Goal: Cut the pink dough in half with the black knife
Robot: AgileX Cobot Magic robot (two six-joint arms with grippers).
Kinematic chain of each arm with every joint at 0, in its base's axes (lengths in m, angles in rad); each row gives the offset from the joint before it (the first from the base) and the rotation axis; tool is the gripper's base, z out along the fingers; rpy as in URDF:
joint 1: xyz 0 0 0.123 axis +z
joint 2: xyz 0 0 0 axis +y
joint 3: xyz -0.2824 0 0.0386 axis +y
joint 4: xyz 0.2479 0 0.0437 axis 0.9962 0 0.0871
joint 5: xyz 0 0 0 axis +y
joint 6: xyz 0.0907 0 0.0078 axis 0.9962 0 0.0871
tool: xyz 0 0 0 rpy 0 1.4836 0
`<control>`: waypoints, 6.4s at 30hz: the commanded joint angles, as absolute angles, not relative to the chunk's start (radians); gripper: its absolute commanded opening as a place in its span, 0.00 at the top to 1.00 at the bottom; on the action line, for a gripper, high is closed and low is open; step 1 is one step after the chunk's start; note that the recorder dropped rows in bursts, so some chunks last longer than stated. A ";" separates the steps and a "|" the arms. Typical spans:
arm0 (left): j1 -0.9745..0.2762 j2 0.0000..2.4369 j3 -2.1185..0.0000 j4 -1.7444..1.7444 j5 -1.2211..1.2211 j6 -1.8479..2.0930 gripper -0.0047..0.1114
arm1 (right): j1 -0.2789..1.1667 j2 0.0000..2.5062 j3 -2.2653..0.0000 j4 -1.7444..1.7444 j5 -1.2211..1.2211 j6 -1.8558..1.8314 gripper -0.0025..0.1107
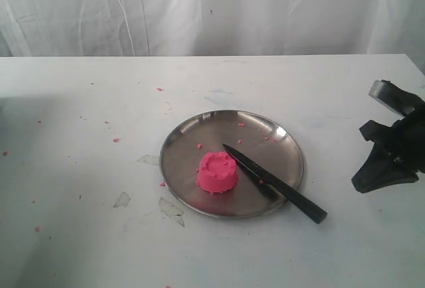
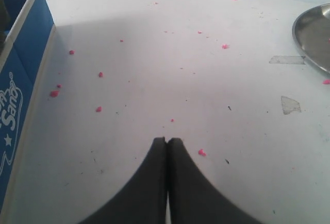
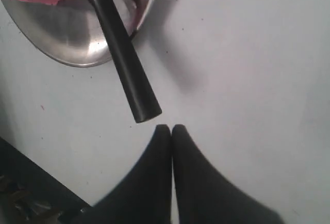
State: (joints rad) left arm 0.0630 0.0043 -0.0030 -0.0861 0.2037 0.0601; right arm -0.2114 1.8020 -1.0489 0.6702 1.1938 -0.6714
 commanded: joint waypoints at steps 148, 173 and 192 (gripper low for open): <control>0.056 0.000 0.000 -0.028 0.202 0.094 0.96 | 0.227 1.453 -0.988 0.583 0.881 -0.589 0.98; 0.056 0.000 0.000 -0.469 -0.049 -0.284 0.96 | 0.251 1.458 -0.988 0.609 0.891 -0.575 0.98; 0.056 0.097 -0.382 0.990 -0.501 -1.548 0.96 | 0.251 1.458 -0.988 0.617 0.836 -0.575 0.98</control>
